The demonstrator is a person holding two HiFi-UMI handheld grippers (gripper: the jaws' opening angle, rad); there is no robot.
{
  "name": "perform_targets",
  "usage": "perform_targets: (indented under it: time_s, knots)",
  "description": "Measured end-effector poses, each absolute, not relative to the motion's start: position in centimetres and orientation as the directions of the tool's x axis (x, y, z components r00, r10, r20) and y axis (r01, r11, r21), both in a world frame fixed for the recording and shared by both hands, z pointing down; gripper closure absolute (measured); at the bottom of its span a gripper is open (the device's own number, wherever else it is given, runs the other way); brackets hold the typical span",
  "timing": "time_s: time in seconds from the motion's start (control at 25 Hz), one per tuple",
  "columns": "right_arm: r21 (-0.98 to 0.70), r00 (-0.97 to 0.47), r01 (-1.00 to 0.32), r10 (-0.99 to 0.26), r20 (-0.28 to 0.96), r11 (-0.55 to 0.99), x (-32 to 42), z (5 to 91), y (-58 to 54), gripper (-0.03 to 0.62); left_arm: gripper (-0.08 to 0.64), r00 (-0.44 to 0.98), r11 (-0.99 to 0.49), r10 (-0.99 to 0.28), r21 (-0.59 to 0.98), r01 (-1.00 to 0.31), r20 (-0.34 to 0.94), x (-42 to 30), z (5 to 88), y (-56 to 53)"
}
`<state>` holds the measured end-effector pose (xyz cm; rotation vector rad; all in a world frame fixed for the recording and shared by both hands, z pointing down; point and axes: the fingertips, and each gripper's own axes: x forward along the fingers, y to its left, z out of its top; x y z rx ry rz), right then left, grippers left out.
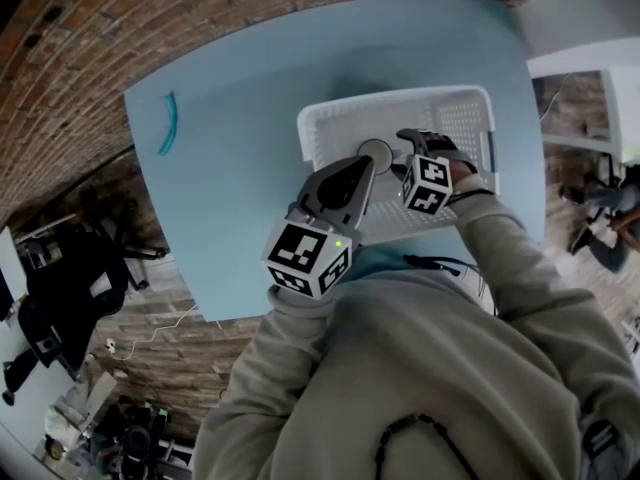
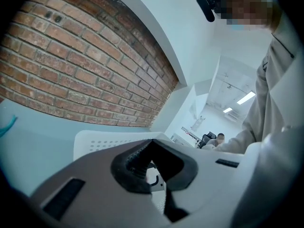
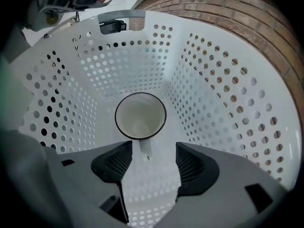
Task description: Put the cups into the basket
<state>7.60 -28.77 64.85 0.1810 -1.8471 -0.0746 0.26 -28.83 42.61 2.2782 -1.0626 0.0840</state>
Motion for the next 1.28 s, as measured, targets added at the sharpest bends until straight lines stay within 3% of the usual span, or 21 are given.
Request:
perform_targets:
  time_s: [0.4,1.0,1.28]
  knots:
    - [0.207,-0.283,-0.136,-0.238,0.929,0.969,8.3,60.1,-28.3,0.318,0.565,0.659,-0.506,-0.700,0.459,-0.730,0.276,-0.4,39.7,-26.8]
    - [0.169,-0.457,-0.439,-0.381,0.804,0.883,7.5,51.5,-23.6,0.325,0.565,0.663,-0.552,-0.712,0.399,-0.732,0.231,-0.7,35.8,-20.2]
    - [0.109,-0.541,-0.557,-0.459,0.704,0.823,6.1,47.6,-21.3,0.395,0.565,0.660,-0.560,-0.719,0.382,-0.735,0.217,-1.6,35.0,-17.9]
